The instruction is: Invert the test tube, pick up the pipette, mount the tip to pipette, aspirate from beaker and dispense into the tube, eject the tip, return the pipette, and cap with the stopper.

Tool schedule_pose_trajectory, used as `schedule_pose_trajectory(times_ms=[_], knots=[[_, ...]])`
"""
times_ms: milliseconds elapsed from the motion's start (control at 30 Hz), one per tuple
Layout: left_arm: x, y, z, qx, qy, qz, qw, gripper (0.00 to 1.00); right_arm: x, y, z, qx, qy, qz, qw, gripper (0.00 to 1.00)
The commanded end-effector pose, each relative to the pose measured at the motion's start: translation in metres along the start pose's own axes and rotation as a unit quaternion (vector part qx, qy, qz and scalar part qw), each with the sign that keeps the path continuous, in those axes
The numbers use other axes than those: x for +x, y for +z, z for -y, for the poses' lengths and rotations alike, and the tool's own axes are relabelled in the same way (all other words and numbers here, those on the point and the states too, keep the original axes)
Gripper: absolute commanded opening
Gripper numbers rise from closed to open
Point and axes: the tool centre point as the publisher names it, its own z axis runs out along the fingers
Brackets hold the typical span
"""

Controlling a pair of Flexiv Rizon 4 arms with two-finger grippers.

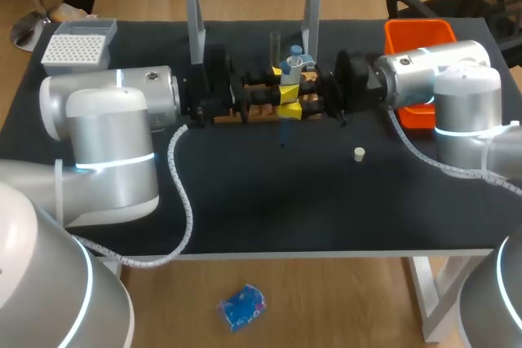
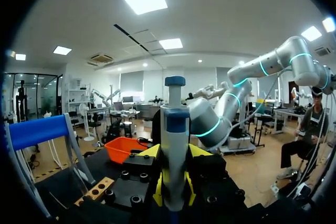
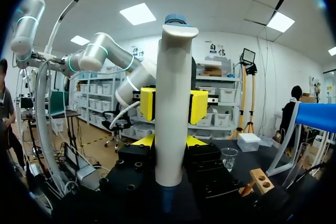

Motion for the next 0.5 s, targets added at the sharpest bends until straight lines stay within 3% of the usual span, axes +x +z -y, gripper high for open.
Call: schedule_pose_trajectory(times_ms=[33,267,500], knots=[[-0.003,-0.001,0.001,0.006,0.002,0.006,1.0,0.0,0.003,-0.001,-0.001,0.004,0.001,0.002,1.0,1.0],[-0.009,-0.01,0.011,0.01,0.005,0.039,0.999,0.0,0.005,-0.018,-0.003,0.025,0.008,0.019,0.999,1.0],[-0.034,-0.03,0.02,-0.016,-0.002,0.126,0.992,0.0,0.003,-0.052,-0.021,0.069,0.01,0.083,0.994,1.0]])
